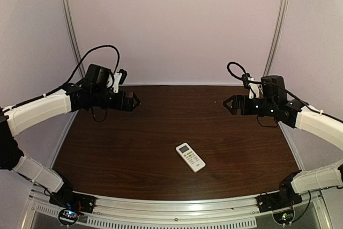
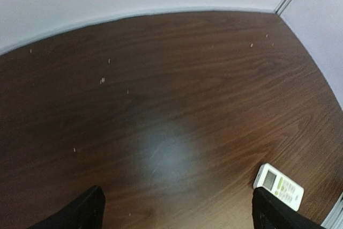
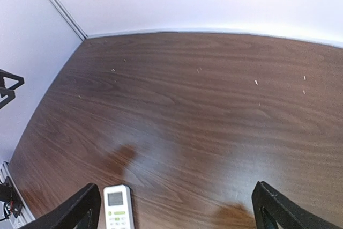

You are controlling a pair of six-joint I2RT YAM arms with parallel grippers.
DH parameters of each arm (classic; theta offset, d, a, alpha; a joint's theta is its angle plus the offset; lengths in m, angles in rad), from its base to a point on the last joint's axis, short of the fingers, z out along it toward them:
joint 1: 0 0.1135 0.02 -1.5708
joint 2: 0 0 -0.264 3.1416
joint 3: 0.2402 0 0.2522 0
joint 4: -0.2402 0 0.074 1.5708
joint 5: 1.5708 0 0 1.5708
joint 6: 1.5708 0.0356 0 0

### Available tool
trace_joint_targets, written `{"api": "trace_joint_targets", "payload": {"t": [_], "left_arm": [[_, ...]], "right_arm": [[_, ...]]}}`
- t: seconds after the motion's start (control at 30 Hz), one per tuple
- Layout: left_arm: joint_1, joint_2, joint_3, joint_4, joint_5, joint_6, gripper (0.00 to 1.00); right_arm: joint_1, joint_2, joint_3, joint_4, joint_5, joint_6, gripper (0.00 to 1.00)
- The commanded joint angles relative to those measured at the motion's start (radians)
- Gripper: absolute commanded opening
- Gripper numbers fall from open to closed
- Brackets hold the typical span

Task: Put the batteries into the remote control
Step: Reset both arms

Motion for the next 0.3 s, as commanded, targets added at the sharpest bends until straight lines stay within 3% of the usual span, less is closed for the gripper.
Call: {"api": "trace_joint_targets", "payload": {"t": [0.0, 0.27], "left_arm": [[0.005, -0.063, -0.173, 0.078, -0.012, -0.076, 0.97], [0.005, -0.048, -0.207, 0.123, -0.034, -0.087, 0.98]], "right_arm": [[-0.019, -0.065, -0.179, 0.158, -0.015, 0.061, 1.00], [-0.023, -0.082, -0.207, 0.182, 0.000, 0.044, 1.00]]}}
